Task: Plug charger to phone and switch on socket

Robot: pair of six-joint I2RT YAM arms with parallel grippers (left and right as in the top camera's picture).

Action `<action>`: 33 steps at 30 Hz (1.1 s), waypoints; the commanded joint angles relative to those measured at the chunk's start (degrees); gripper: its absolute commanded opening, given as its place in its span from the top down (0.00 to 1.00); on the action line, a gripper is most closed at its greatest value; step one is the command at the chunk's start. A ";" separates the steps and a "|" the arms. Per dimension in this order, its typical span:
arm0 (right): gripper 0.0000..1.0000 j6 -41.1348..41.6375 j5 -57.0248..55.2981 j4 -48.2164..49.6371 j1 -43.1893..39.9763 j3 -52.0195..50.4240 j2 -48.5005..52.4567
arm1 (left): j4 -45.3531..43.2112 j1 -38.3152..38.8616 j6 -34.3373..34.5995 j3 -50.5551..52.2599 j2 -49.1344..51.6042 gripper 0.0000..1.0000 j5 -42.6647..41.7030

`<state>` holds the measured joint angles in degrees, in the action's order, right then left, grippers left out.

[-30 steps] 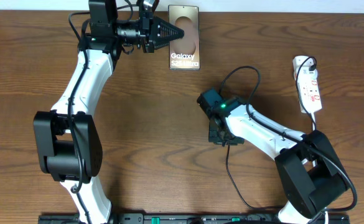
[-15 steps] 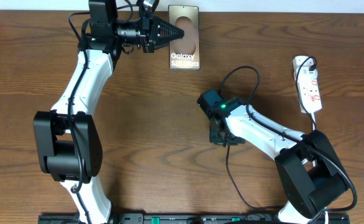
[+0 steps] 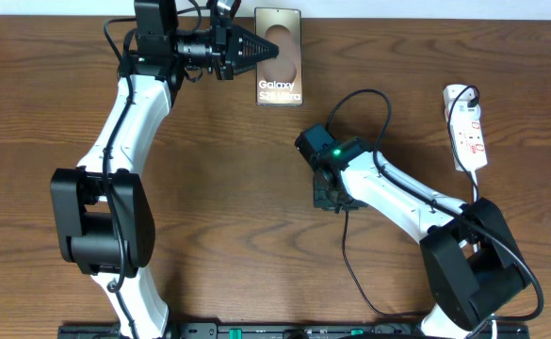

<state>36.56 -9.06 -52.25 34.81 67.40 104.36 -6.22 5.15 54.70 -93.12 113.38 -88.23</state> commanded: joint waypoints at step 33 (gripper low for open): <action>0.78 -0.20 -0.66 -6.05 0.00 4.63 5.03 | -0.31 0.07 0.31 -0.48 -0.35 0.93 -1.84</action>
<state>36.38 -9.58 -56.42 34.81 68.12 109.27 -6.22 5.15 54.70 -93.12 113.38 -88.23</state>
